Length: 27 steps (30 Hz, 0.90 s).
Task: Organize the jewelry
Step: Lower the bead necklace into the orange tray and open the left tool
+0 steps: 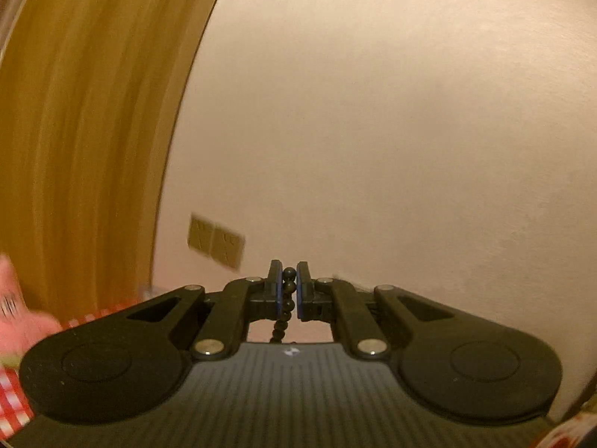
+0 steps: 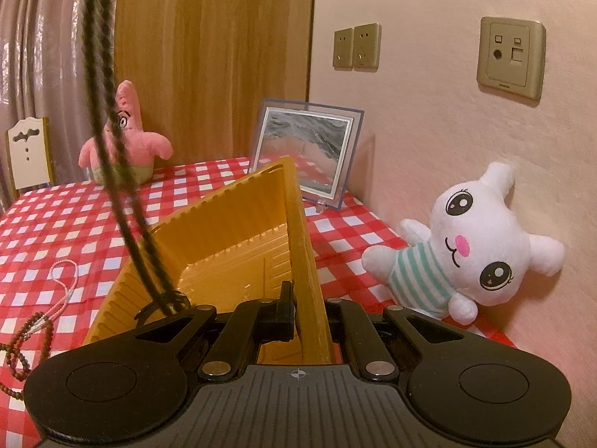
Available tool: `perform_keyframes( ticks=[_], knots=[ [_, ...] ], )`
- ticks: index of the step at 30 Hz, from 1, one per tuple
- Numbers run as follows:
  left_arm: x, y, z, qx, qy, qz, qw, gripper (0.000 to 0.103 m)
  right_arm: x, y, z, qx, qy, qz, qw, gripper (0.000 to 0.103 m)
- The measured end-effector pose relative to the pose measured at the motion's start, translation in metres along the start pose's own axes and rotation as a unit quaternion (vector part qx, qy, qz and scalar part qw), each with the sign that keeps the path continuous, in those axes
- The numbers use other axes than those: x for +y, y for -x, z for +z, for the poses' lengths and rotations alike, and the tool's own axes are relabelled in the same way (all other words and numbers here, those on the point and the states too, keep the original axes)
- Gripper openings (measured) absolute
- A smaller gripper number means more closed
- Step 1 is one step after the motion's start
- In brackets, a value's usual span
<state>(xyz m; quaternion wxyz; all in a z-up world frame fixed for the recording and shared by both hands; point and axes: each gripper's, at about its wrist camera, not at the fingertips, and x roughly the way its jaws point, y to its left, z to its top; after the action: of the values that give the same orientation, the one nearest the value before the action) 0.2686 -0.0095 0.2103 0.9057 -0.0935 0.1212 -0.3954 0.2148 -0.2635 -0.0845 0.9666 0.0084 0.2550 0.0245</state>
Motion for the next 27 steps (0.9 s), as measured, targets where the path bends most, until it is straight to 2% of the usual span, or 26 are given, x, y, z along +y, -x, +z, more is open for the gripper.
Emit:
perform_keyframes(
  ticks=[4,8,11,15,20,27],
  knots=[
    [0.010,-0.030,-0.039,0.053,0.039,-0.008,0.9978,0.006,-0.001,0.000,-0.001,0.001,-0.001,0.000,1.000,0.005],
    [0.023,-0.061,-0.085,0.113,0.081,-0.007,0.9902,0.006,0.000,0.000,-0.001,0.002,-0.001,0.000,1.000,0.005],
    [0.033,-0.082,-0.120,0.156,0.109,0.006,0.9817,0.006,-0.001,0.001,-0.002,0.002,-0.002,0.000,1.000,0.005],
    [0.051,-0.091,-0.163,0.194,0.155,0.023,0.9684,0.006,-0.003,0.001,-0.002,0.004,-0.004,0.001,1.000,0.005],
    [0.067,-0.107,-0.207,0.238,0.188,0.048,0.9516,0.006,-0.004,-0.001,-0.005,0.009,-0.008,0.000,1.000,0.005],
    [0.075,-0.119,-0.246,0.287,0.211,0.070,0.9319,0.006,-0.005,0.000,-0.006,0.010,-0.009,0.001,1.000,0.005]
  ],
)
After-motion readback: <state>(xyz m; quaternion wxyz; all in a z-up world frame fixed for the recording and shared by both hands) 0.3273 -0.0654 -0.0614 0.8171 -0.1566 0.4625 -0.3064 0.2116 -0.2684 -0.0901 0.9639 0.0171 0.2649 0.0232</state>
